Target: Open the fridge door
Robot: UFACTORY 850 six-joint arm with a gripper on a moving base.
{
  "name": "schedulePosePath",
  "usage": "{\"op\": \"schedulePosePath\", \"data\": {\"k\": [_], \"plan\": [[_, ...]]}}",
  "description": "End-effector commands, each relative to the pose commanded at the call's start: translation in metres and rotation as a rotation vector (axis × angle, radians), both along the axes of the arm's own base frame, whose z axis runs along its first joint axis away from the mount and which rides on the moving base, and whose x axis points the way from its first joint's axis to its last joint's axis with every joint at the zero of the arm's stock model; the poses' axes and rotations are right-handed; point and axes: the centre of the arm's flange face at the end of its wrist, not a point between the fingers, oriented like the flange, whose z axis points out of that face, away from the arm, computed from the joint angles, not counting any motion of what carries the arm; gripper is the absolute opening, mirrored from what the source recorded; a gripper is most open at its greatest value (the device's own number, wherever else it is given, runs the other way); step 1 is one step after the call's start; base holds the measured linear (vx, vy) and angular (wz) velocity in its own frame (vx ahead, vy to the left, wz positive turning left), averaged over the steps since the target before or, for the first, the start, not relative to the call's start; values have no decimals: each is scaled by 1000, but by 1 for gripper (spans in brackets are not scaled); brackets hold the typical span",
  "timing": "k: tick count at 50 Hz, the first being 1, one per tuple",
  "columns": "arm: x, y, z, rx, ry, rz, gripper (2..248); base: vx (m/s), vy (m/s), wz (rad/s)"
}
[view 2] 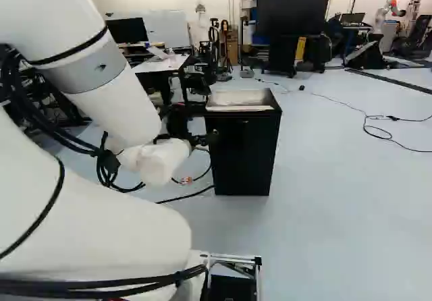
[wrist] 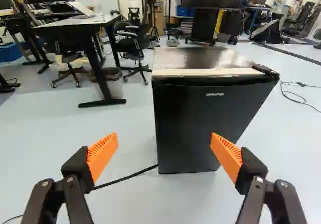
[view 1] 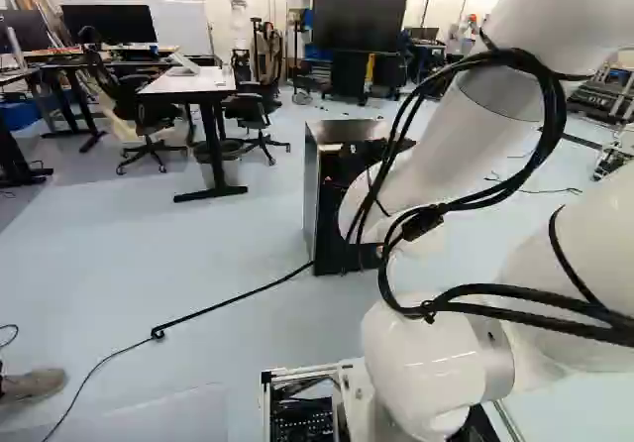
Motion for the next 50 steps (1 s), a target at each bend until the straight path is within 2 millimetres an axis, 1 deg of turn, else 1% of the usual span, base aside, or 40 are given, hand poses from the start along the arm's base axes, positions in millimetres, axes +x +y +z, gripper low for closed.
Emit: {"op": "schedulePosePath", "data": {"k": [50], "plan": [[0,0,0,0,0,0,247,0,0,0]]}}
